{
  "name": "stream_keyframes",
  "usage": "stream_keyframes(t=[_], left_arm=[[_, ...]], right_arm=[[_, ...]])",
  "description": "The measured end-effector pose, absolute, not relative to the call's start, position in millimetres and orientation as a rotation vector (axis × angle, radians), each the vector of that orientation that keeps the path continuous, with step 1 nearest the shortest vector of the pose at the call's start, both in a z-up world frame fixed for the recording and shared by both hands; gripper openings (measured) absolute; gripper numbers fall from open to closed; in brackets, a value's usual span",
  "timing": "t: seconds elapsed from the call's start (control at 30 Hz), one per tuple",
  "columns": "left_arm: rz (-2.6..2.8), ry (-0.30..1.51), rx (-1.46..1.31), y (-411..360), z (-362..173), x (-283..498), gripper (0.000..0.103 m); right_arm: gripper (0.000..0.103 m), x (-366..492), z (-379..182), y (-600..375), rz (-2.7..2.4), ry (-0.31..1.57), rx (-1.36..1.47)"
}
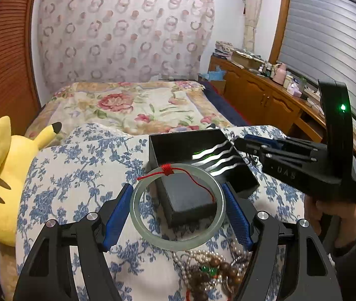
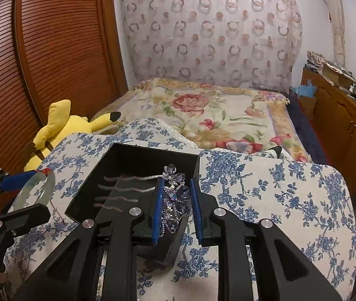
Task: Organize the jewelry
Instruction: 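Carry the comb into the black box and open the right tool while the left holds the bangle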
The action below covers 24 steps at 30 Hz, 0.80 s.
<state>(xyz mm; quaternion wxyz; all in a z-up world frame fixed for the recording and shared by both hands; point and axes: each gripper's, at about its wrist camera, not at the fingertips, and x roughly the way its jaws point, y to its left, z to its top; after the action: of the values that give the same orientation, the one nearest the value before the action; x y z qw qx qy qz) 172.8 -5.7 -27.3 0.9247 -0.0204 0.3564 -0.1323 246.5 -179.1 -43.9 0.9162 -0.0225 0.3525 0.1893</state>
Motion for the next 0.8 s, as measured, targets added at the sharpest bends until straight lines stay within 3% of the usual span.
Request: stream_keyframes(t=[0.47, 0.5, 0.53, 0.57, 0.8], left_arm=[[-0.260, 0.769, 0.007, -35, -40, 205, 0.069], [-0.258, 0.770, 0.007, -36, -40, 207, 0.069], [-0.256, 0.771, 0.005, -36, -41, 208, 0.069], [-0.255, 0.771, 0.005, -36, -41, 208, 0.069], [-0.248, 0.775, 0.001, -30, -44, 209, 0.069]], right_arm=[[0.027, 230, -40, -203, 0.430, 0.701, -0.035], [0.025, 231, -42, -202, 0.439, 0.707, -0.040], [0.015, 231, -45, -201, 0.448, 0.710, -0.043], [0.012, 232, -47, -199, 0.457, 0.714, -0.048], [0.011, 233, -54, -186, 0.523, 0.750, -0.029]])
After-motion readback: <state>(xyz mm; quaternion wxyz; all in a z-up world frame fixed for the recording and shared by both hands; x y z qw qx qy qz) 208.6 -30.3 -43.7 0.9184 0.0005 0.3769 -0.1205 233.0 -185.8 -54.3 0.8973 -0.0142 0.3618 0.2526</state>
